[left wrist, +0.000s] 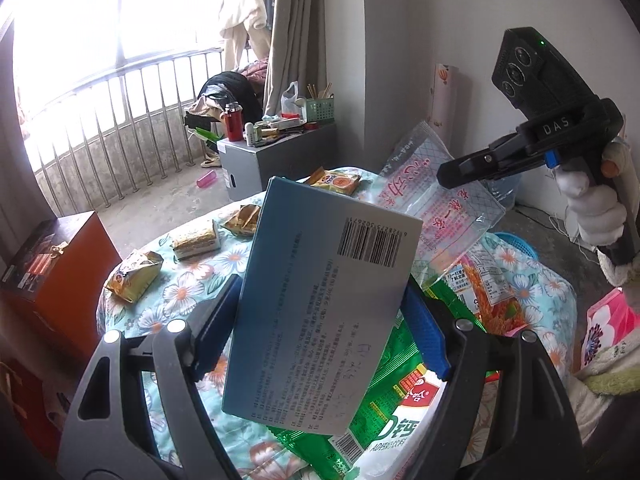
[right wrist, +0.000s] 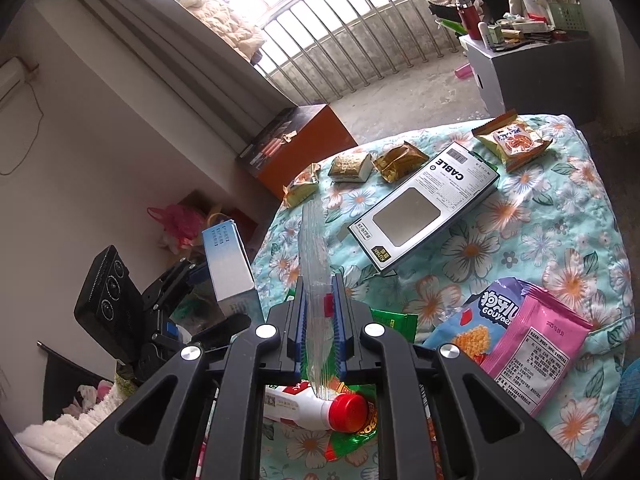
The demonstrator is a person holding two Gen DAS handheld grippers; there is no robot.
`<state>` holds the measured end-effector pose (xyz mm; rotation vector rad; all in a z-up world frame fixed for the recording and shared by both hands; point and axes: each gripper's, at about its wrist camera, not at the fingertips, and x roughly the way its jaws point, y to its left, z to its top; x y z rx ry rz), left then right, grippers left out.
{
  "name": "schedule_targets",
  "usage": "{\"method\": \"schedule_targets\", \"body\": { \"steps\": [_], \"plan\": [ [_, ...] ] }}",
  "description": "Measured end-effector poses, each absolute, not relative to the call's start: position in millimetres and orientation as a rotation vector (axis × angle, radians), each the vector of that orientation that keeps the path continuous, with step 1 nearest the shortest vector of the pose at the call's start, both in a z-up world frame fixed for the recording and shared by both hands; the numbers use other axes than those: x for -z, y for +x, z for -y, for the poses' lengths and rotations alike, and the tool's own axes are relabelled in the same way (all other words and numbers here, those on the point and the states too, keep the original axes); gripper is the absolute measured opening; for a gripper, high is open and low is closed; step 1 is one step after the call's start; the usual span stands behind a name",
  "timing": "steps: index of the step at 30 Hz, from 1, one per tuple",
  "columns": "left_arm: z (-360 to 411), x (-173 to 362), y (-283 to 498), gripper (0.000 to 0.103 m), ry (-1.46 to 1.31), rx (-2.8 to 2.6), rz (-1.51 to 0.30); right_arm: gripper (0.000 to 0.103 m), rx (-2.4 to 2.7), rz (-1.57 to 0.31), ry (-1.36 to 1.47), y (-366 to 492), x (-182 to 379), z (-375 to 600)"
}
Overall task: Collect trash
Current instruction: 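Carry the card box and clear bag over the wastebasket and open both tools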
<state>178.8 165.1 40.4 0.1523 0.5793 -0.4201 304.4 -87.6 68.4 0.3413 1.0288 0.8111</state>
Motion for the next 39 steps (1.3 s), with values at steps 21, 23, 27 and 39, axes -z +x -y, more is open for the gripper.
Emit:
{"method": "schedule_targets", "body": {
  "steps": [21, 23, 27, 39],
  "plan": [
    [-113, -94, 165, 0.074, -0.074, 0.534, -0.572, 0.012, -0.686, -0.828, 0.453, 241, -120, 208],
    [-99, -95, 168, 0.074, -0.090, 0.562, -0.582, 0.012, -0.652, -0.804, 0.467, 231, -123, 230],
    [-61, -96, 180, 0.074, -0.124, 0.634, -0.612, 0.012, -0.575, -0.764, 0.499, 211, -124, 273],
    [111, -78, 227, 0.074, -0.124, 0.875, -0.751, 0.012, -0.255, -0.694, 0.664, 161, -90, 427]
  ]
}}
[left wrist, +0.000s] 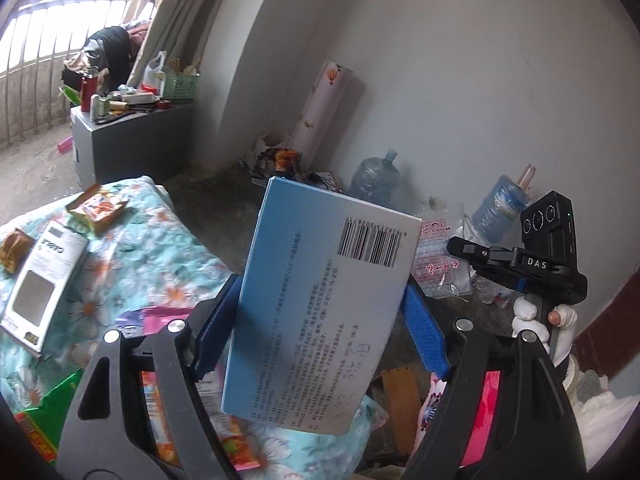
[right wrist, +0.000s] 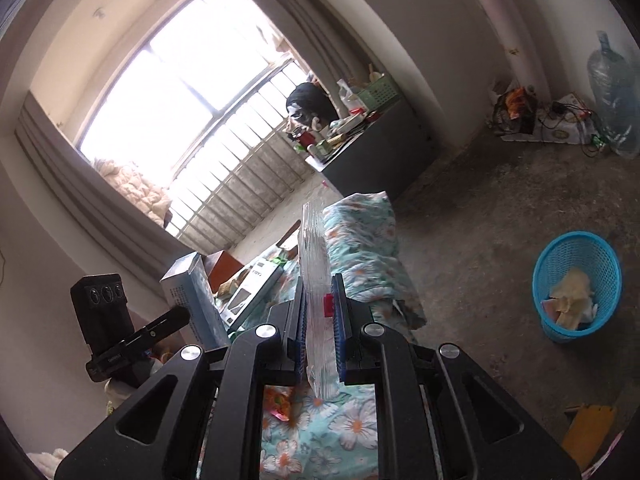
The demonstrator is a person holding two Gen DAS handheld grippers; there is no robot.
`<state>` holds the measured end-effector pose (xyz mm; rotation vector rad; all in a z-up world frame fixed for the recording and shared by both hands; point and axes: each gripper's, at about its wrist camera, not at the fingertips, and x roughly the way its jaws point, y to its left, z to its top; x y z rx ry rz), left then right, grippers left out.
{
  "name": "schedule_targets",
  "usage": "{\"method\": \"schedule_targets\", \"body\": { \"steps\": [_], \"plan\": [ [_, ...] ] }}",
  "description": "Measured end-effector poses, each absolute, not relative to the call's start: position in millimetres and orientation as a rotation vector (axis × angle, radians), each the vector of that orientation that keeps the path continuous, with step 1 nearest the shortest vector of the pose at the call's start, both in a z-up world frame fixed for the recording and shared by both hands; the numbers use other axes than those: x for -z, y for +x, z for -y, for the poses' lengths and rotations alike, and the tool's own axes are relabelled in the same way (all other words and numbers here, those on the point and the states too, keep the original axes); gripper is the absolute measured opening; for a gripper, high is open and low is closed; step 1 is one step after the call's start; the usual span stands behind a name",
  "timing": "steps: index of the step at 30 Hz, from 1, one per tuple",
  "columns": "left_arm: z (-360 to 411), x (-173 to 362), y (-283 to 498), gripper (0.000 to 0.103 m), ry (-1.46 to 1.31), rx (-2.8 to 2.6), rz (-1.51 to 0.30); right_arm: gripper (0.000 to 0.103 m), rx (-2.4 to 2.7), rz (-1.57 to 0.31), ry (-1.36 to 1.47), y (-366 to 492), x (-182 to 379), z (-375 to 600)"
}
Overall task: Collect trash
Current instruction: 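Carry the card box and clear bag over the wastebasket and open both tools, then move both open tools back to the items on the bed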
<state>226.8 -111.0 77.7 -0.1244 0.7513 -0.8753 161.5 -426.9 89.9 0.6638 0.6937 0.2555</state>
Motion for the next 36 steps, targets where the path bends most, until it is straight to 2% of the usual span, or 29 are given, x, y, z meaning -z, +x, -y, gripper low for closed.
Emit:
{"method": "schedule_targets", "body": {
  "steps": [12, 20, 29, 31, 32, 33, 34, 36],
  "plan": [
    [326, -21, 266, 0.074, 0.047, 1.007, -0.981, 0.012, 0.118, -0.663, 0.828, 127, -6, 564],
    [460, 75, 296, 0.074, 0.133, 1.008, -1.177, 0.012, 0.300, -0.723, 1.000, 133, 93, 638],
    [545, 173, 339, 0.074, 0.168, 0.926, -1.306, 0.012, 0.411, -0.793, 1.109, 158, 184, 688],
    [557, 190, 346, 0.079, 0.169, 0.893, -1.334, 0.015, 0.441, -0.802, 1.125, 164, 201, 700],
    [561, 200, 351, 0.081, 0.171, 0.877, -1.347, 0.022, 0.466, -0.815, 1.127, 167, 213, 705],
    [560, 205, 354, 0.082, 0.164, 0.856, -1.349, 0.038, 0.480, -0.827, 1.134, 170, 224, 710],
    [560, 211, 357, 0.083, 0.156, 0.836, -1.351, 0.045, 0.491, -0.847, 1.144, 173, 237, 713],
    [557, 222, 363, 0.083, 0.135, 0.804, -1.382, 0.048, 0.560, -0.906, 1.134, 176, 260, 717]
  ]
}}
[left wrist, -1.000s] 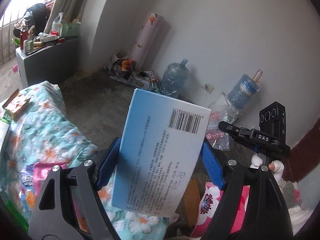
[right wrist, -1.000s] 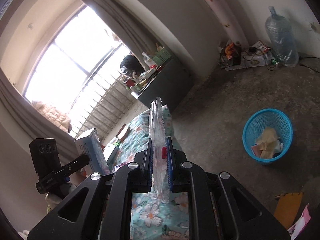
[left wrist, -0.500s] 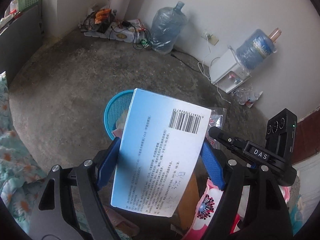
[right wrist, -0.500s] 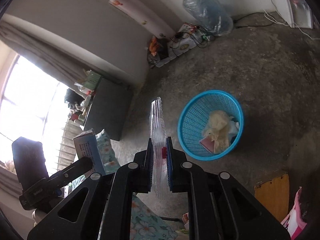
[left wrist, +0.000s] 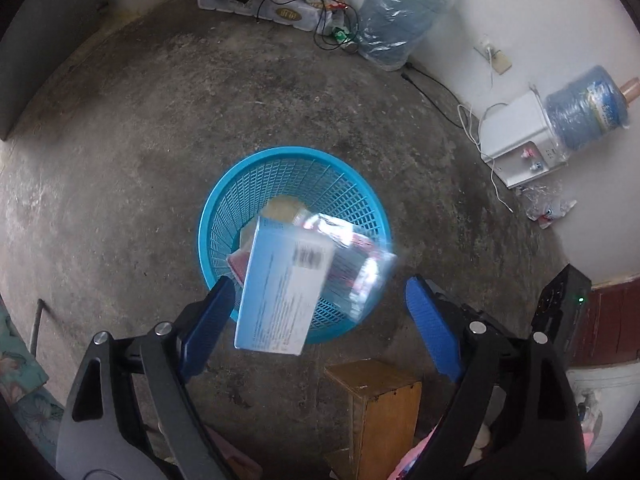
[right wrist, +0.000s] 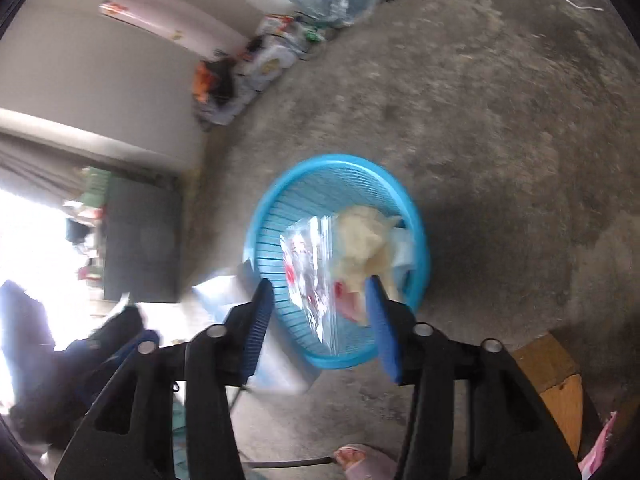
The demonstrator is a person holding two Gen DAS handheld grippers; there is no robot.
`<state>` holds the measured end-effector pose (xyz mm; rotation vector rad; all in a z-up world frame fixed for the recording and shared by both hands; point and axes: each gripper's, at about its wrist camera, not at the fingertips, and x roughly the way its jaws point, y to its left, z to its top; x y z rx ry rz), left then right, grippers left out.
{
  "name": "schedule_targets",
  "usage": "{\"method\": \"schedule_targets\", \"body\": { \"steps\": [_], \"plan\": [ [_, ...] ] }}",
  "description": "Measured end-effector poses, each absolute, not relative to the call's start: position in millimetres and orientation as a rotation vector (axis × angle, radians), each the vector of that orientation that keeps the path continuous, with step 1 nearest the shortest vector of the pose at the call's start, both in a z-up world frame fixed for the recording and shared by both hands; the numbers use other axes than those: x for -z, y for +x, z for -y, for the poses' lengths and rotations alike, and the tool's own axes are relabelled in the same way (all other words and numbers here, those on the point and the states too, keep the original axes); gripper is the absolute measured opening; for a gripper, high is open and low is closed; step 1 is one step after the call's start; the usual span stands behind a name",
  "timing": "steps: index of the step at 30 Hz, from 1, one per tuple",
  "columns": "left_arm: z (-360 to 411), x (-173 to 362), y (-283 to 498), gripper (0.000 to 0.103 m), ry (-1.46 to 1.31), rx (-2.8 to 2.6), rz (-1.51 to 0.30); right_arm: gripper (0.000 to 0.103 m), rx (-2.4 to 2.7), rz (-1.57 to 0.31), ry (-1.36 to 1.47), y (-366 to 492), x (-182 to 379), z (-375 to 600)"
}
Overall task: Collect trash
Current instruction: 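Move both open tools back to the items on the bed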
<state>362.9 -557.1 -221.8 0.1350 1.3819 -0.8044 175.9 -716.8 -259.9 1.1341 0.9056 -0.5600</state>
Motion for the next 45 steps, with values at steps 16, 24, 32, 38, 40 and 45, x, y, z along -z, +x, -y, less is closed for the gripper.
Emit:
{"method": "schedule_targets", "body": {
  "steps": [16, 24, 32, 38, 40, 45],
  "plan": [
    [478, 95, 342, 0.083, 0.031, 0.921, -1.148, 0.053, 0.524, -0.804, 0.915, 177, 180, 671],
    [373, 7, 278, 0.083, 0.055, 0.961, -0.957, 0.096, 0.409, -0.656, 0.647, 174, 63, 590],
    [232, -34, 214, 0.083, 0.032, 0.831, -0.762, 0.096, 0.333, -0.618, 0.482, 154, -9, 510],
    [137, -38, 183, 0.083, -0.043, 0.743, -0.738, 0.096, 0.149, -0.645, 0.500, 141, -36, 448],
    [107, -38, 174, 0.083, -0.074, 0.710, -0.712, 0.096, 0.077, -0.665, 0.512, 141, -40, 427],
    [32, -34, 144, 0.083, -0.121, 0.608, -0.637, 0.096, -0.068, -0.723, 0.548, 150, -37, 374]
  ]
}}
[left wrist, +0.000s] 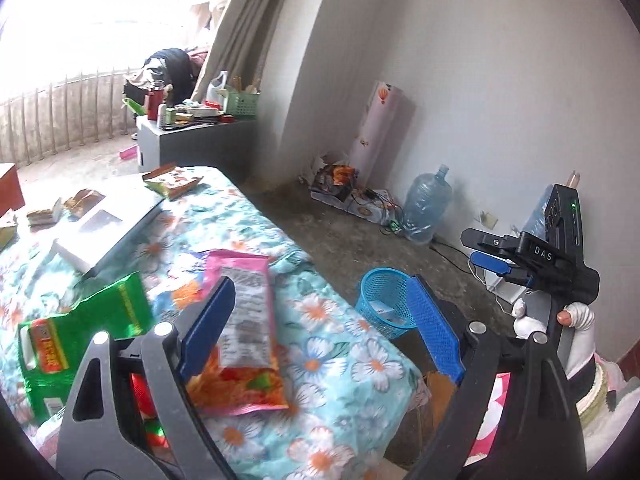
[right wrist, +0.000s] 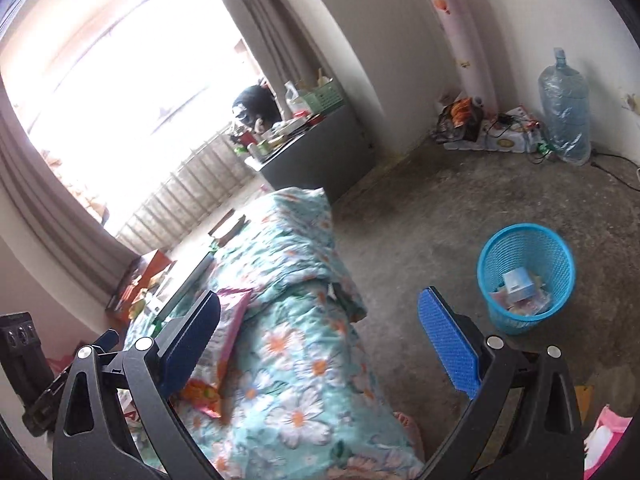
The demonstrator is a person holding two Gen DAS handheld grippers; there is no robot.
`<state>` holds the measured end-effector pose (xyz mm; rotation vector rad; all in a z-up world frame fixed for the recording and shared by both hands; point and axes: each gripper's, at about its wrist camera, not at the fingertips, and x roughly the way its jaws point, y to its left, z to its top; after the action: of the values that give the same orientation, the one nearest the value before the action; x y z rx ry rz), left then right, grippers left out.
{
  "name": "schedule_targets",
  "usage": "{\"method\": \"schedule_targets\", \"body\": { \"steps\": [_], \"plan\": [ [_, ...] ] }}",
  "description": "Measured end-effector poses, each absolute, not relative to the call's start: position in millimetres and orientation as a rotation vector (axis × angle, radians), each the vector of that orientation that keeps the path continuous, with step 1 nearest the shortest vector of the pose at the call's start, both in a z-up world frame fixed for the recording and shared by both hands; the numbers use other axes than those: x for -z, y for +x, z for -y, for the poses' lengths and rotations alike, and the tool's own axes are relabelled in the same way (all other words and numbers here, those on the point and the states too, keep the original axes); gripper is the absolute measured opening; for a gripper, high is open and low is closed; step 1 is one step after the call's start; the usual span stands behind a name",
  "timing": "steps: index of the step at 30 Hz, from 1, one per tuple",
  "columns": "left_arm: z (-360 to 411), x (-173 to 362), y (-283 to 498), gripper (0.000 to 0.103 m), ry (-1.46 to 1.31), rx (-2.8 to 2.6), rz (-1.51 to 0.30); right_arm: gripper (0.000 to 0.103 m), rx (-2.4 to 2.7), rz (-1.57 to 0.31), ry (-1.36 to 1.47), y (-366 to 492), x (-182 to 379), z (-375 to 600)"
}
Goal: Collect trash
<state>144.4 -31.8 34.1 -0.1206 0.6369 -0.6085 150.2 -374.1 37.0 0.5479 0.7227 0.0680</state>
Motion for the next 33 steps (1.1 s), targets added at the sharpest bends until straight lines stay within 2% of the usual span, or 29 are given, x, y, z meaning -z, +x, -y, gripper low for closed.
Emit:
{"method": "schedule_targets", "body": {
  "steps": [11, 22, 27, 33],
  "plan": [
    [-90, 3, 95, 0.083, -0.211, 0.402, -0.612, 0.096, -0.332, -0.945, 0.648, 195, 10, 280],
    [-96, 24, 104, 0.083, -0.250, 0.442, -0.606, 0.082, -0.410, -1.127, 0.798, 231, 65, 235],
    [-105, 27, 107, 0.083, -0.263, 0.437, -0.597, 0.081, -0.408, -1.134, 0.789, 232, 71, 221],
    [-143, 22, 100, 0.083, -0.261, 0.309, -0.583, 0.081, -0.466, -1.066, 0.713, 215, 40, 218]
  ]
}}
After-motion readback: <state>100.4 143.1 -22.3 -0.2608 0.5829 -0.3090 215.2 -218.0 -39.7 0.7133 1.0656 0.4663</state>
